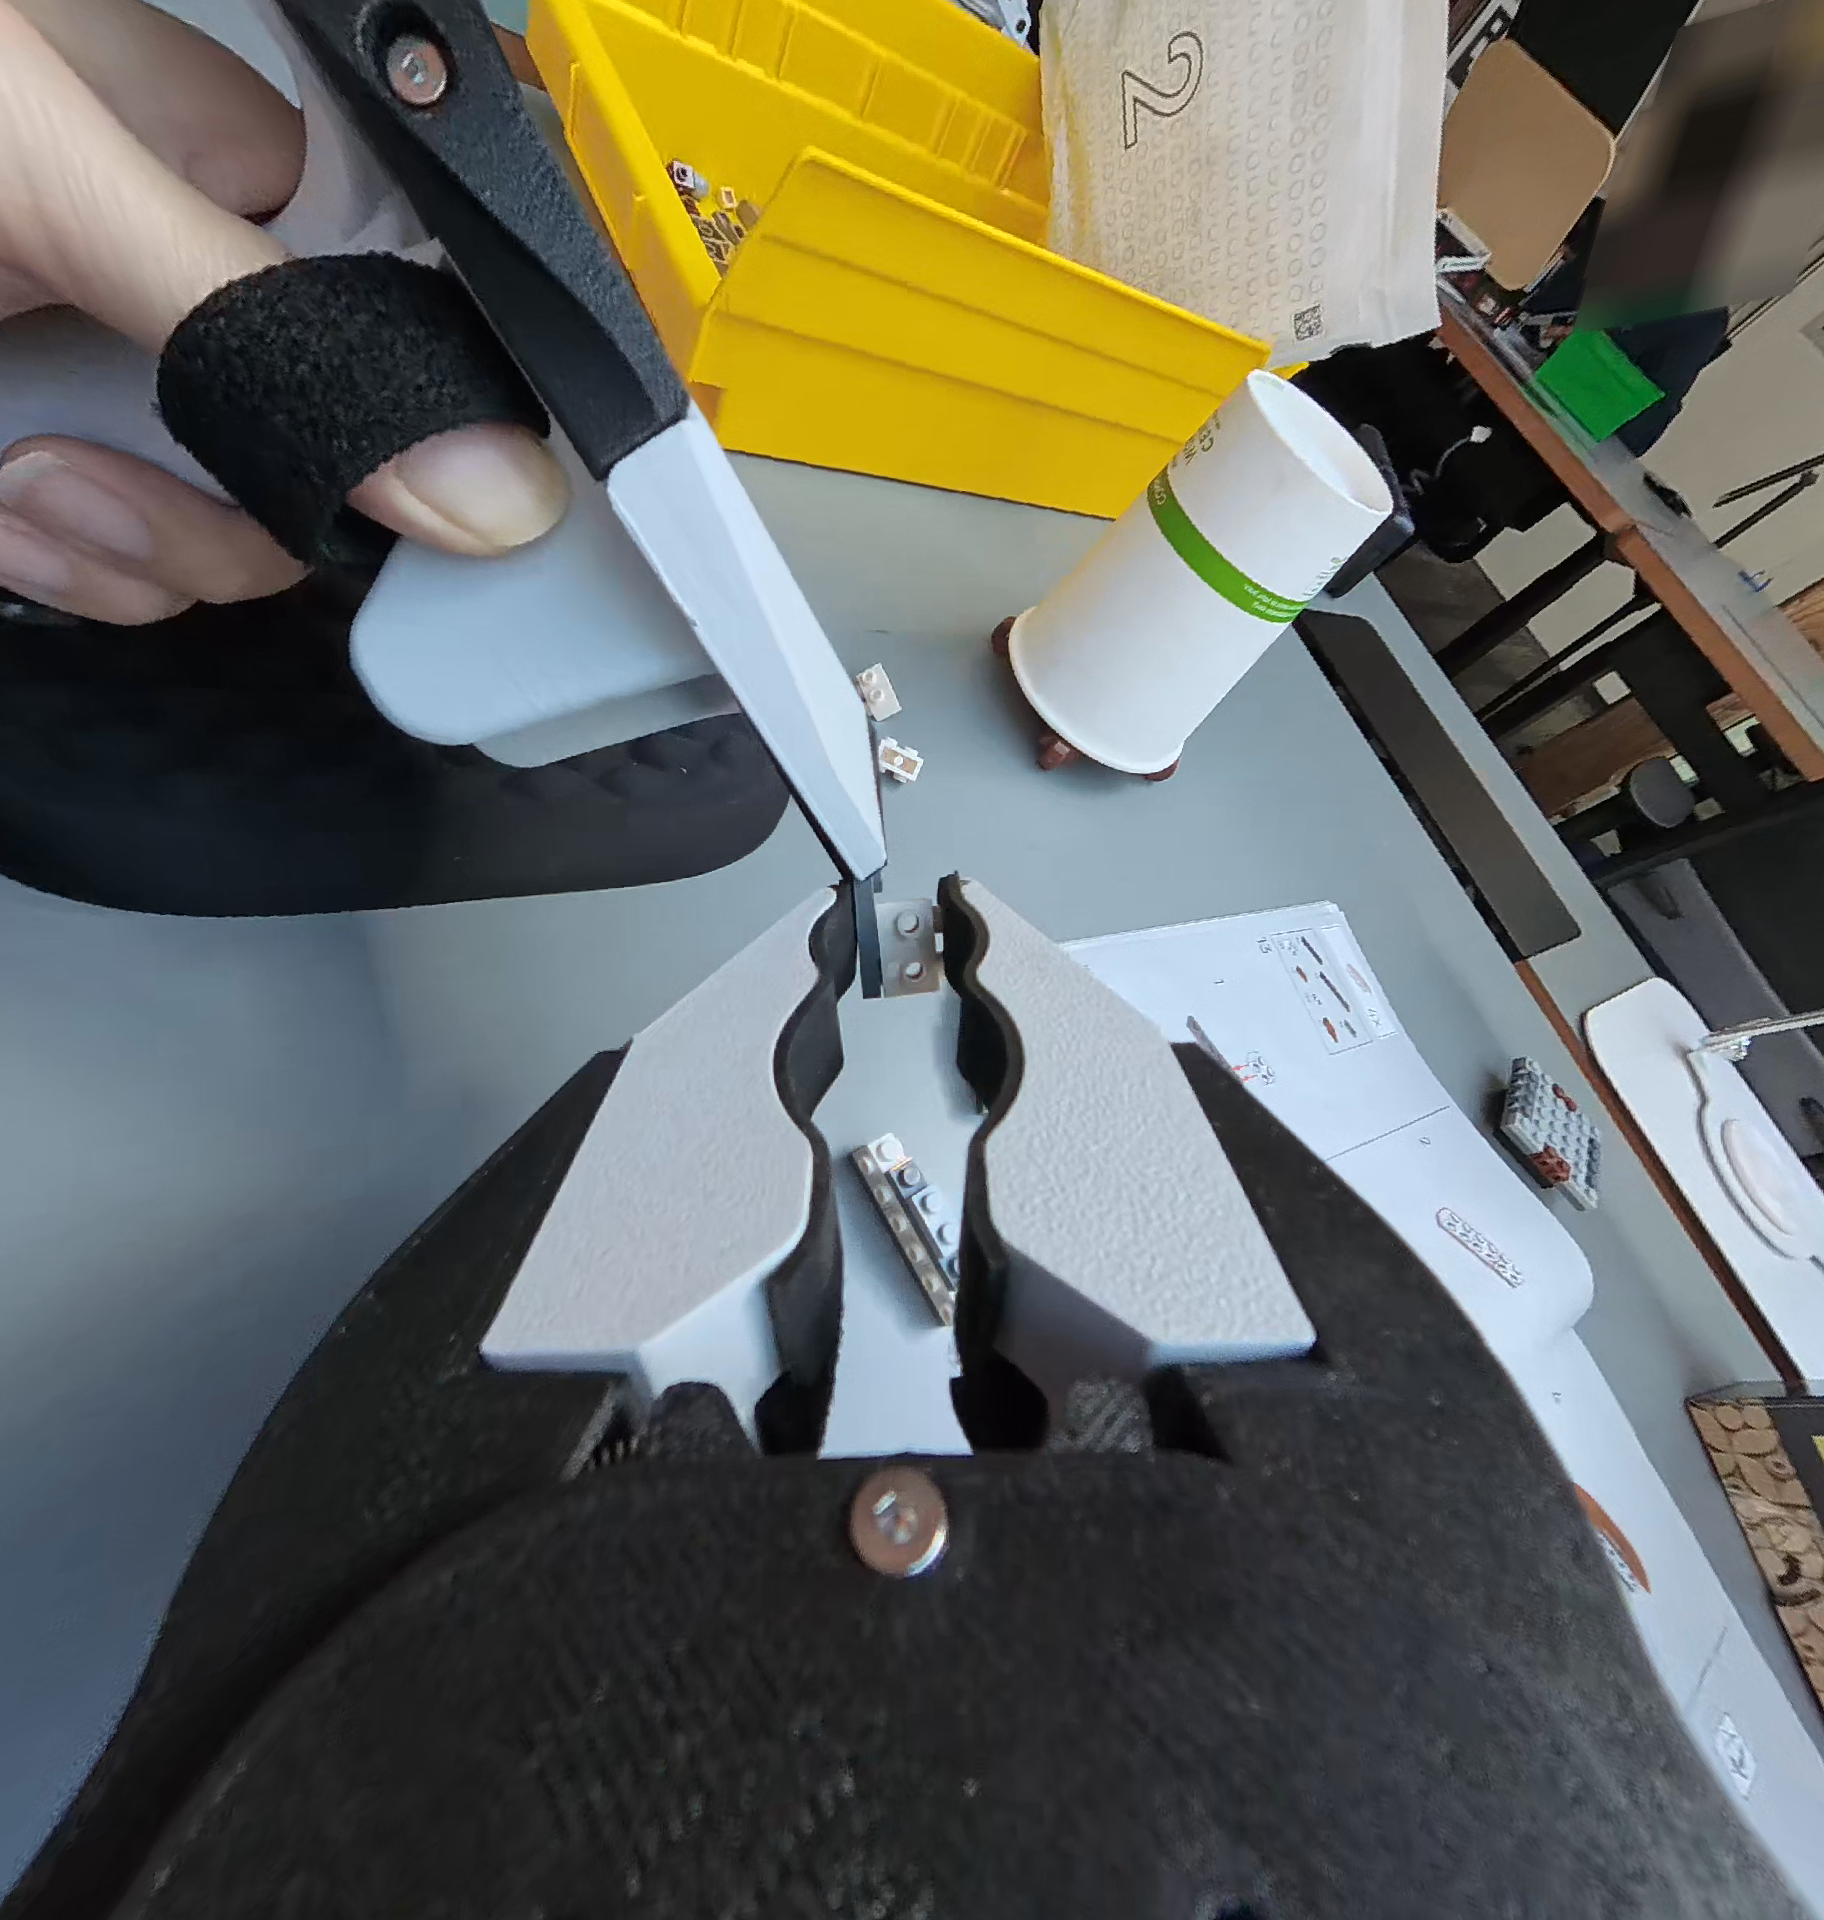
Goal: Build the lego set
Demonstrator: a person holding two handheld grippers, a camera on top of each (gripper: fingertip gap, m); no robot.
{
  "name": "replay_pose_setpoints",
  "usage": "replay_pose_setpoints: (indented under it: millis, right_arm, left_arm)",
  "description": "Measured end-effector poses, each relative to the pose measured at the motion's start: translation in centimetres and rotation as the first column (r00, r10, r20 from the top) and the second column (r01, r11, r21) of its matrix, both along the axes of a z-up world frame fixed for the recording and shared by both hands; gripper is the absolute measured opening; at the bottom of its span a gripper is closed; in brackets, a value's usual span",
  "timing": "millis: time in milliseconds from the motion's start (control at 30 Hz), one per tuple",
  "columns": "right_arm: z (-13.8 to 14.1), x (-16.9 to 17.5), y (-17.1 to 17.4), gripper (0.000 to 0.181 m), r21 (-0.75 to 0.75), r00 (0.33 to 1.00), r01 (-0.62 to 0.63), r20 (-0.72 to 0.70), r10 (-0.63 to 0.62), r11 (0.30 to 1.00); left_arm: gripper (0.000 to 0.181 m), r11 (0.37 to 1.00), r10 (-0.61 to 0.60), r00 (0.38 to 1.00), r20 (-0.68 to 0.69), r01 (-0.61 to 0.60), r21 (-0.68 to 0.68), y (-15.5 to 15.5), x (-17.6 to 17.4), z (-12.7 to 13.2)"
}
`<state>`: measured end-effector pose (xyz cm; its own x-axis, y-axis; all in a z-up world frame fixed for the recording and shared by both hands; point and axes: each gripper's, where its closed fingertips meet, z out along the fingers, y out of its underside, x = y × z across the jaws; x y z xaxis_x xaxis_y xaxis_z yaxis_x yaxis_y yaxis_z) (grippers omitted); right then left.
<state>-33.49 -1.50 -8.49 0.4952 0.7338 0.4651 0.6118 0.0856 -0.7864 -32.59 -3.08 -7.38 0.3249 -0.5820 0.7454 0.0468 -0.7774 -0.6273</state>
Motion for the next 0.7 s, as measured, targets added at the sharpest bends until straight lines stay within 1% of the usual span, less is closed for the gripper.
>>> replay_pose_setpoints:
  millis: [100,300,367,433,500,567,600,633,667,700]
  right_arm:
    - [0.0,0.0,-0.1,0.015,0.017,1.000,-0.007,0.026,0.007,1.000]
    - [0.7,0.0,-0.4,0.014,-0.061,0.996,-0.037,-0.082,0.032,0.997]
    - [0.8,-0.2,-0.5,0.014,-0.060,0.995,-0.053,-0.088,0.048,0.997]
    - [1.3,-0.3,-0.5,0.015,-0.035,0.993,-0.062,-0.105,0.058,0.997]
    - [1.8,-0.2,-0.5,0.015,0.013,0.995,-0.054,-0.082,0.055,0.998]
    - [2.0,-0.1,-0.4,0.016,0.053,0.998,-0.037,-0.040,0.040,0.998]
    - [2.3,0.3,-0.1,0.029,0.081,0.999,-0.004,-0.035,0.007,0.997]
    - [2.3,0.6,0.2,0.036,0.086,1.000,0.015,-0.019,-0.013,0.996]
    - [2.1,0.9,0.3,0.036,0.074,1.000,0.020,-0.015,-0.019,0.997]
    - [2.0,0.9,0.1,0.030,0.053,1.000,-0.001,-0.028,0.002,0.999]
  left_arm:
    - [0.005,1.000,-0.006,1.000,-0.005,0.006,0.012,-0.1,0.0,0.1]
    - [0.005,0.999,-0.003,1.000,-0.007,0.004,0.053,-0.4,0.1,0.7]
    - [0.005,0.998,-0.004,1.000,-0.005,0.004,0.056,-0.4,0.0,0.8]
    - [0.005,0.999,-0.002,1.000,0.026,0.001,0.045,-0.4,-0.1,1.2]
    - [0.005,0.999,-0.003,0.998,0.058,0.000,0.040,-0.4,-0.1,1.6]
    - [0.005,0.999,-0.006,0.998,0.058,0.003,0.050,-0.4,0.0,1.8]
    - [0.005,0.999,-0.009,0.998,0.064,0.005,0.053,-0.5,0.0,1.9]
    - [0.005,0.999,-0.013,0.997,0.078,0.009,0.049,-0.5,0.0,2.1]
    - [0.005,0.999,-0.015,0.996,0.090,0.011,0.043,-0.6,0.0,2.3]
    - [0.005,0.999,-0.015,0.995,0.100,0.011,0.041,-0.6,-0.1,2.4]
